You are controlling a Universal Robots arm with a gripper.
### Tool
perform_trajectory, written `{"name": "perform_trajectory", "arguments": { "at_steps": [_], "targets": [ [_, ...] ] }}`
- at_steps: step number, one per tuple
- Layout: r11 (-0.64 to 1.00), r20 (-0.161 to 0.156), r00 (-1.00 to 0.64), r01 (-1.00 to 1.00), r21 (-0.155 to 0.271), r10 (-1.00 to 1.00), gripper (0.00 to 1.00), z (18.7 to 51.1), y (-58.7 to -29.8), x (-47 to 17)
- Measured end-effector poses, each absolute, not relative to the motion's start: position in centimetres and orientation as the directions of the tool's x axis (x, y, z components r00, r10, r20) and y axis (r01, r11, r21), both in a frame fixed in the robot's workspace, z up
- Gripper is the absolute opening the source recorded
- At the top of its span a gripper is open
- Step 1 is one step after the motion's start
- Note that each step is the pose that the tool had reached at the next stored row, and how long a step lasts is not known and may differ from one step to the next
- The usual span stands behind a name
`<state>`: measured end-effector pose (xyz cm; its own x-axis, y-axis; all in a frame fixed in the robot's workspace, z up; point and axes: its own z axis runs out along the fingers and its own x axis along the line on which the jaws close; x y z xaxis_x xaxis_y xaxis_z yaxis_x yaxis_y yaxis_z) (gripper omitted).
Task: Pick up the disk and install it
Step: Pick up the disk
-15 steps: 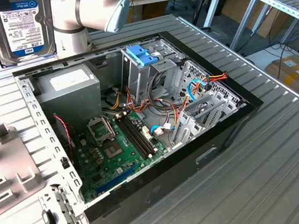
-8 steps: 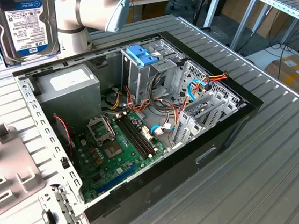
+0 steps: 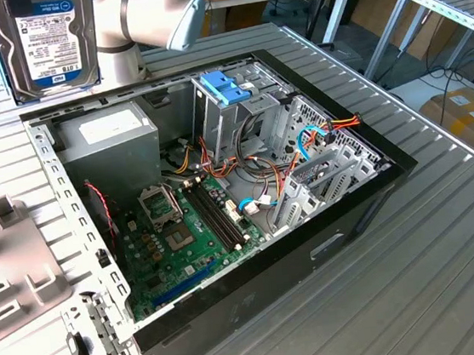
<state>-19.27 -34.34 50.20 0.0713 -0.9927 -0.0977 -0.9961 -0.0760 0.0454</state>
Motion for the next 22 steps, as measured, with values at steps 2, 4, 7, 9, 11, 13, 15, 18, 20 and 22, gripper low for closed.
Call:
{"name": "perform_trajectory", "arguments": {
  "at_steps": [2, 4, 7, 9, 11, 13, 15, 18, 20, 22],
  "targets": [
    [-0.076, -0.098, 0.071, -0.996, 0.045, -0.993, 0.37, 50.18, -34.37, -19.1],
    [-0.076, -0.098, 0.071, -0.996, 0.045, -0.993, 0.37, 50.16, -34.44, -19.0],
    [-0.076, -0.097, 0.071, -0.996, 0.045, -0.993, 0.37, 50.14, -34.6, -18.85],
    [-0.076, -0.097, 0.071, -0.996, 0.045, -0.993, 0.37, 50.11, -34.68, -18.78],
    [-0.076, -0.097, 0.071, -0.996, 0.045, -0.993, 0.37, 50.1, -34.73, -18.72],
    [-0.076, -0.097, 0.071, -0.996, 0.045, -0.993, 0.37, 50.08, -34.8, -18.62],
    [-0.076, -0.097, 0.071, -0.996, 0.045, -0.993, 0.37, 50.06, -34.83, -18.57],
    [-0.076, -0.096, 0.071, -0.996, 0.045, -0.993, 0.37, 50.02, -34.88, -18.46],
    [-0.076, -0.096, 0.071, -0.996, 0.045, -0.993, 0.37, 49.99, -34.92, -18.38],
    [-0.076, -0.096, 0.071, -0.996, 0.046, -0.993, 0.37, 49.97, -34.97, -18.3]
  ]
}}
